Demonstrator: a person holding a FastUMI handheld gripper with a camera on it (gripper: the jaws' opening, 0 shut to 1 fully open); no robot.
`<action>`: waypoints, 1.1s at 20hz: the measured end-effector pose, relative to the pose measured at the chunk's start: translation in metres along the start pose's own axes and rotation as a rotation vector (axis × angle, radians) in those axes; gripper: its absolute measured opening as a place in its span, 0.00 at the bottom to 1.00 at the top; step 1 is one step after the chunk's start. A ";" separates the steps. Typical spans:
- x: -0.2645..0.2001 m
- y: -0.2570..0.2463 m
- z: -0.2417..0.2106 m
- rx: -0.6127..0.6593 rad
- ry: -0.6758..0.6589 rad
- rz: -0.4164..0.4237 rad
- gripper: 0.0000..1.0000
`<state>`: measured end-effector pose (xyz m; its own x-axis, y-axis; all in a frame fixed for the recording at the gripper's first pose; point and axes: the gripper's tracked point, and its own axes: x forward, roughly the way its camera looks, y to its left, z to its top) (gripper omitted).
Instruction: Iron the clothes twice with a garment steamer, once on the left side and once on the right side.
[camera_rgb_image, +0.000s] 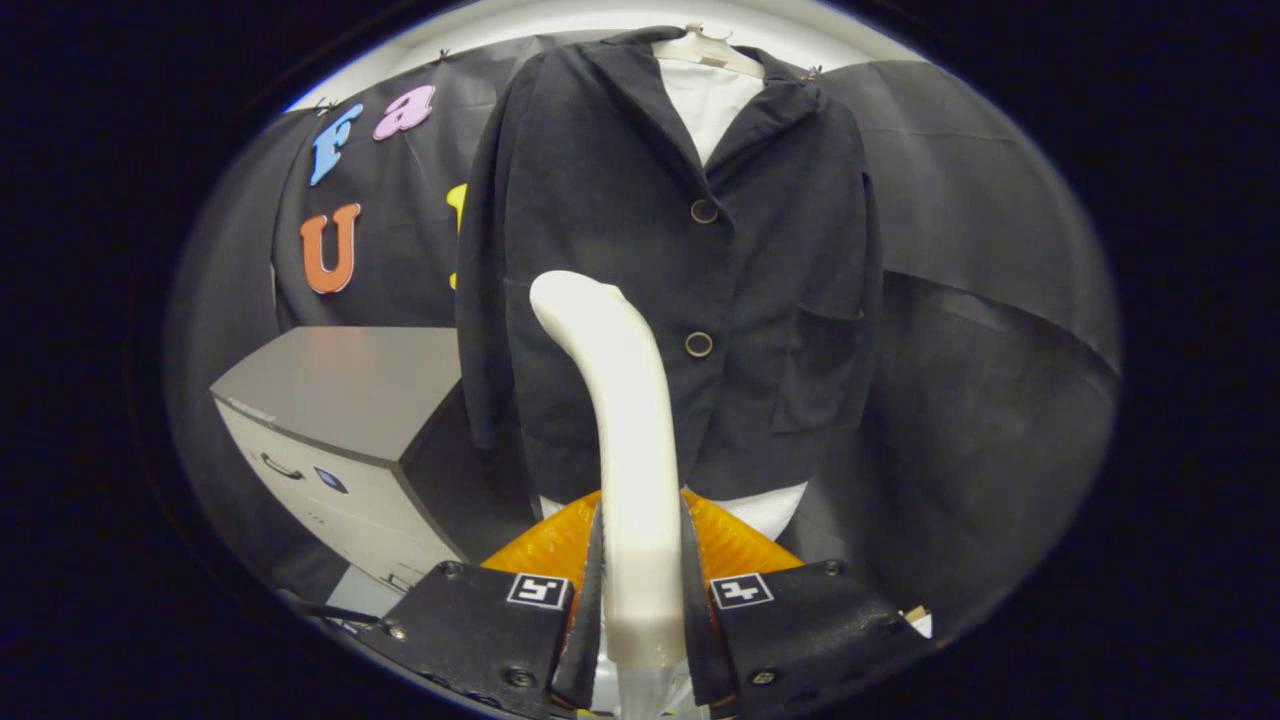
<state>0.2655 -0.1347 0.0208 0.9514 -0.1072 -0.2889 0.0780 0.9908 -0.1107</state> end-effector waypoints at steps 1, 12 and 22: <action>0.002 -0.001 -0.005 0.002 0.010 -0.001 0.38; 0.023 -0.001 -0.070 -0.013 0.137 -0.012 0.38; 0.009 -0.020 -0.073 0.087 0.168 0.015 0.38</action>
<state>0.2503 -0.1619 -0.0491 0.8898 -0.0971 -0.4458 0.0964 0.9950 -0.0242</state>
